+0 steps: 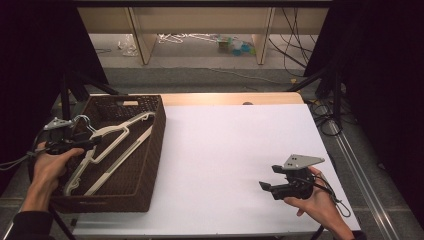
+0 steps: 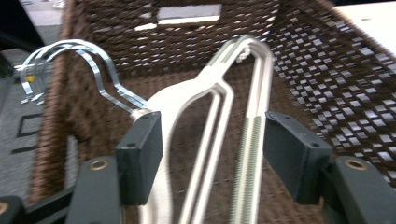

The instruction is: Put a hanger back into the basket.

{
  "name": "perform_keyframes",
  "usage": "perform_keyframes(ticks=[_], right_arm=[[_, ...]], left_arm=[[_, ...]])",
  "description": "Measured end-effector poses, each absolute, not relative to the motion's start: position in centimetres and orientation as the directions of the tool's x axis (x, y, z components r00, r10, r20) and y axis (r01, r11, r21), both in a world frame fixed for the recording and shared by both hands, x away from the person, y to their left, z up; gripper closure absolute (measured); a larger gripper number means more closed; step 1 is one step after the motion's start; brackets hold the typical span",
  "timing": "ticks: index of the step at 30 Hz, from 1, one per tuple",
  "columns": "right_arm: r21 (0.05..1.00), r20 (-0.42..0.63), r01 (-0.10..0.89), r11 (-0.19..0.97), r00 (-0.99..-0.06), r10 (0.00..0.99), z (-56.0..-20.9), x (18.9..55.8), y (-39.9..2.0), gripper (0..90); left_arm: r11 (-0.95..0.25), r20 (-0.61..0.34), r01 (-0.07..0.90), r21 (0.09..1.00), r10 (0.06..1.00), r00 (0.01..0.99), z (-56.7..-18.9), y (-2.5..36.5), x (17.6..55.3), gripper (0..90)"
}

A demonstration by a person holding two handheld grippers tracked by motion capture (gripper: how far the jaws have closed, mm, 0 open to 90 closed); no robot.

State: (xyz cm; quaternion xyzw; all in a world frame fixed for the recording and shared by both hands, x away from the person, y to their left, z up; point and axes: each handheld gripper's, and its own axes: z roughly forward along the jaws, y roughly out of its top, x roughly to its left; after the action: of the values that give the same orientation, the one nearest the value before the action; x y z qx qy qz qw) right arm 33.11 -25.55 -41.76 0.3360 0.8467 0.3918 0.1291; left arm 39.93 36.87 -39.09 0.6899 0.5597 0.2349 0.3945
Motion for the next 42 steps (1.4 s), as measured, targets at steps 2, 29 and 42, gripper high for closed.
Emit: perform_keyframes(ticks=[2,29,42], right_arm=[[0.757,0.041,0.459,0.466,-0.745,0.666,-41.8,33.2,-25.6,27.8],[0.804,0.041,0.426,0.416,-0.736,0.675,-41.5,33.0,-25.6,22.0],[0.808,0.040,0.424,0.410,-0.733,0.679,-41.6,33.0,-25.6,22.1]], left_arm=[[-0.063,-0.122,0.580,0.812,0.954,0.275,-38.8,36.4,39.7,35.0],[-0.117,-0.113,0.443,0.889,0.881,0.460,-35.6,28.2,36.8,18.9],[-0.126,-0.135,0.418,0.900,0.831,0.540,-34.8,23.8,35.2,18.9]])
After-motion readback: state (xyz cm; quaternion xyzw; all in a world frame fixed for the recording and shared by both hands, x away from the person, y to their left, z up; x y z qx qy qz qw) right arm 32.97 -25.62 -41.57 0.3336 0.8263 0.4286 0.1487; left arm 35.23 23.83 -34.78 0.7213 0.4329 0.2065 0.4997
